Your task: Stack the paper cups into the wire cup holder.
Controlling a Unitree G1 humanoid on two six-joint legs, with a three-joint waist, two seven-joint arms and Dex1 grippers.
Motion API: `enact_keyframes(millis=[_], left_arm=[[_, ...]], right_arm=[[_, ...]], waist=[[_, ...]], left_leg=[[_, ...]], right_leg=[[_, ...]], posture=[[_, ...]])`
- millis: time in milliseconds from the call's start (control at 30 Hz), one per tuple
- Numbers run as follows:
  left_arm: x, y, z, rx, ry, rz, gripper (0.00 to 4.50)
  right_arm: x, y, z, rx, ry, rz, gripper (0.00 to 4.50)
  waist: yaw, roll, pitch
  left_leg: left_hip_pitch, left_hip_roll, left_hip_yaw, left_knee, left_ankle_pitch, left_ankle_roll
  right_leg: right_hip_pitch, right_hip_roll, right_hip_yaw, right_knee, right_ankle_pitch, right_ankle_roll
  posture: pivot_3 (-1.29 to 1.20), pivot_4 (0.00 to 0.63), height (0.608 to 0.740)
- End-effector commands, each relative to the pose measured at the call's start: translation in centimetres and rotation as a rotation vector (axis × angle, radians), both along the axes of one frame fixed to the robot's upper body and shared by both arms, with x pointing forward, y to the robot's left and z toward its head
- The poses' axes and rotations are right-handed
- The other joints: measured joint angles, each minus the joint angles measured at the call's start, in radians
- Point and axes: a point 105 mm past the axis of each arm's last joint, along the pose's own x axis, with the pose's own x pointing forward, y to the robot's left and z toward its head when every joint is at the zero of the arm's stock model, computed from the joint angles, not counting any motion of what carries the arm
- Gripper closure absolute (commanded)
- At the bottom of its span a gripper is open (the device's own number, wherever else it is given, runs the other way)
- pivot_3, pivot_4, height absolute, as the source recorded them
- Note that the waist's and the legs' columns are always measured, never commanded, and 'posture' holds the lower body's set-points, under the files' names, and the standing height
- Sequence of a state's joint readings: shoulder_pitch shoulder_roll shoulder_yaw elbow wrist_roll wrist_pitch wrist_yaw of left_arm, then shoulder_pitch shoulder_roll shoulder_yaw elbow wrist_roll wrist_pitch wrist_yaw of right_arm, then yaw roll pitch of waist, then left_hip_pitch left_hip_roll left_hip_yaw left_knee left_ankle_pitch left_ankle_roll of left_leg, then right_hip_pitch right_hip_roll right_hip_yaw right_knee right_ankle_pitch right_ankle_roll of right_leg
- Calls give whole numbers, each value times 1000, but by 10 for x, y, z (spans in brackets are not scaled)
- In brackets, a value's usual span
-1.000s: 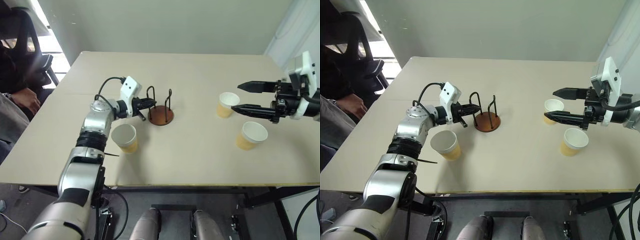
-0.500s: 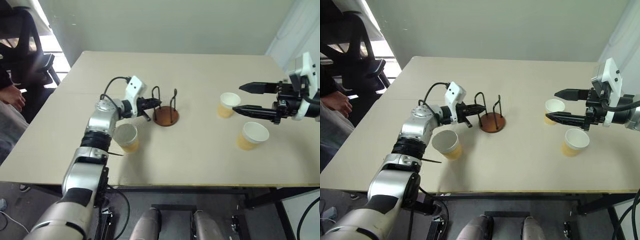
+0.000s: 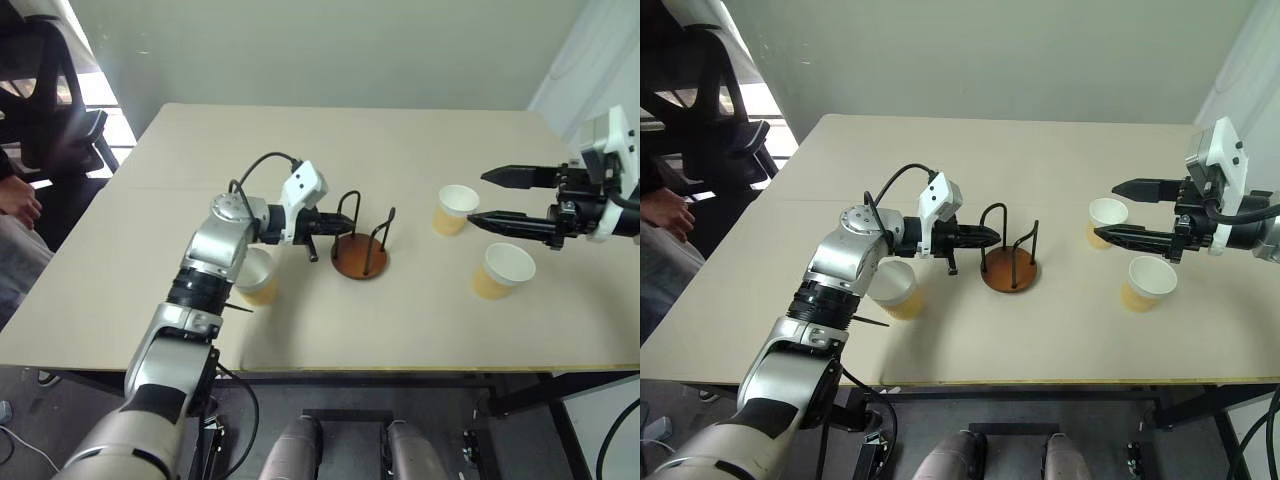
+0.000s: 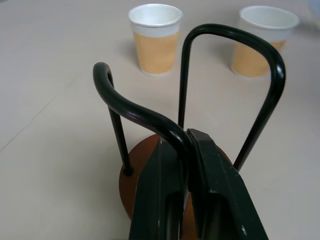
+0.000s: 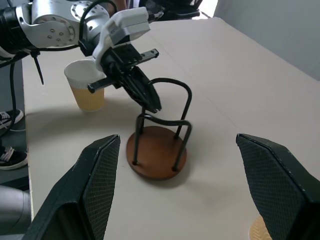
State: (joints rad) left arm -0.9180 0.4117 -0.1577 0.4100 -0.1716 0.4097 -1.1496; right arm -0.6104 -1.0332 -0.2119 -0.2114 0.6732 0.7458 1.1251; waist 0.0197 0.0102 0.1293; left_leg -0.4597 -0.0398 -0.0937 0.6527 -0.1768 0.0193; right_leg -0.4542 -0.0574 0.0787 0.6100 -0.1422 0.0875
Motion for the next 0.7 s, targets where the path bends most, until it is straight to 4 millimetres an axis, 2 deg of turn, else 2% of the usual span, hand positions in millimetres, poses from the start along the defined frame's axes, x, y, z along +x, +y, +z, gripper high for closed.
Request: enact_keyframes(millis=[33, 267, 400, 700], left_arm=[[-9, -13, 8, -21, -28, -57, 4467], [-24, -42, 1, -61, -2, -124, 4467], [-29, -53, -4, -63, 11, -148, 4467], [-33, -51, -10, -32, 22, -173, 4467]], right_arm=[[-6, -1, 13, -11, -66, 3, 726], [-5, -1, 12, -10, -69, 4, 726], [-5, -1, 12, -10, -70, 2, 726], [-6, -2, 13, -14, -70, -5, 726]], waist=[[2, 0, 0], [5, 0, 0], [4, 0, 0], [4, 0, 0]], left_leg=[[0, 0, 0, 0, 0, 0], [-1, 0, 0, 1, 0, 1], [0, 0, 0, 1, -1, 0], [0, 0, 0, 3, -1, 1]], right_leg=[[0, 0, 0, 0, 0, 0], [0, -1, 0, 0, 0, 0], [1, -1, 0, 0, 0, 1], [1, -1, 0, 0, 0, 2]], posture=[[0, 150, 740], [0, 150, 740], [0, 150, 740], [0, 150, 740]])
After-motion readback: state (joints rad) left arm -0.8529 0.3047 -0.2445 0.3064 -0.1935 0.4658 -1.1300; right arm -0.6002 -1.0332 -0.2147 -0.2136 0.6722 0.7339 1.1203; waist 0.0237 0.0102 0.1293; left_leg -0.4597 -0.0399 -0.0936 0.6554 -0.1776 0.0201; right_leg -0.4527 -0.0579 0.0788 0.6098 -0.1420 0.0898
